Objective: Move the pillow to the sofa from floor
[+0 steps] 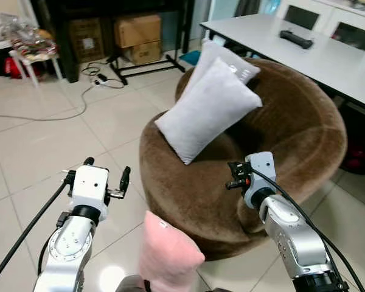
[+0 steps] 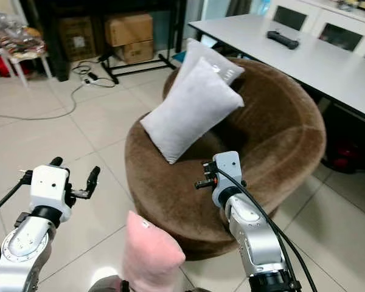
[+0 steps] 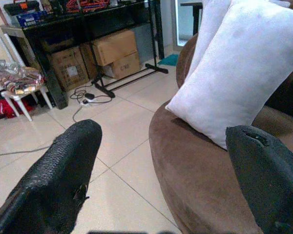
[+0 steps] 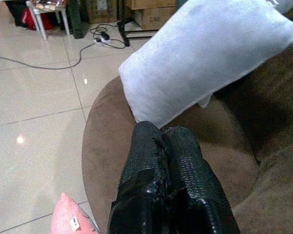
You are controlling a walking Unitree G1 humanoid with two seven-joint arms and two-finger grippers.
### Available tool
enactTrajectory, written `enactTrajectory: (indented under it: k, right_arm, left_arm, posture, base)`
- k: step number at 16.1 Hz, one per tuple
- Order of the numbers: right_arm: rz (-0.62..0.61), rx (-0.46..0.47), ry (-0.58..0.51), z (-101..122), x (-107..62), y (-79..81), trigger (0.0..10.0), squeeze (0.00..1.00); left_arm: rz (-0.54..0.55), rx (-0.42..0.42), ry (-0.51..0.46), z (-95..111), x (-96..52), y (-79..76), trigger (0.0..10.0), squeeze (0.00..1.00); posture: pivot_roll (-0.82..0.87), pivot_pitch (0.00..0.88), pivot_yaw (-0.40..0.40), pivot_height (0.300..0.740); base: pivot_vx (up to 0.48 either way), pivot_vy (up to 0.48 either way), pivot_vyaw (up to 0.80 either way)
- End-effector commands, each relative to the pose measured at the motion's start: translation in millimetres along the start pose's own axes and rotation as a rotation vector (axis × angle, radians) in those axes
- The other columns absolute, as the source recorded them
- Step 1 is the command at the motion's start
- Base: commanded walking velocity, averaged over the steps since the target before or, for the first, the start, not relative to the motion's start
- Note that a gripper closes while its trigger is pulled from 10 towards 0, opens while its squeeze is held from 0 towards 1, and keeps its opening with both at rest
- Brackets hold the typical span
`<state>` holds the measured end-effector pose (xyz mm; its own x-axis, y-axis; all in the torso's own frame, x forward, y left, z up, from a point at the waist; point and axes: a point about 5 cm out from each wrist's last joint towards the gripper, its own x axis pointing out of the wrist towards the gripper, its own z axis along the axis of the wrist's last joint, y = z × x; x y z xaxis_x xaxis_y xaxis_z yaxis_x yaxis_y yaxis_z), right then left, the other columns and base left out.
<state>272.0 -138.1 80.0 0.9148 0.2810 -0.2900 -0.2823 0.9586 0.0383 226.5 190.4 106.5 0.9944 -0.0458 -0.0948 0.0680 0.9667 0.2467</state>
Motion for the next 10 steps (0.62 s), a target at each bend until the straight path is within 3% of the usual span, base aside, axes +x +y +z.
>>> enactTrajectory:
  k: [1,10]
  right_arm:
    - [-0.013,0.017,-0.015,0.7,-2.6,-5.5,10.0,0.00]
    - [-0.012,0.039,-0.025,-0.6,-2.3,-3.9,10.0,0.00]
  left_arm:
    - [0.000,0.006,0.001,-1.1,-1.3,-0.8,10.0,0.36]
    - [0.059,-0.004,-0.032,2.2,-3.7,4.1,10.0,0.37]
  posture:
    - [0.11,0.000,-0.097,0.671]
    - [0.11,0.000,-0.100,0.581]
  base:
    - [0.000,0.000,0.00]
    - [0.000,0.000,0.00]
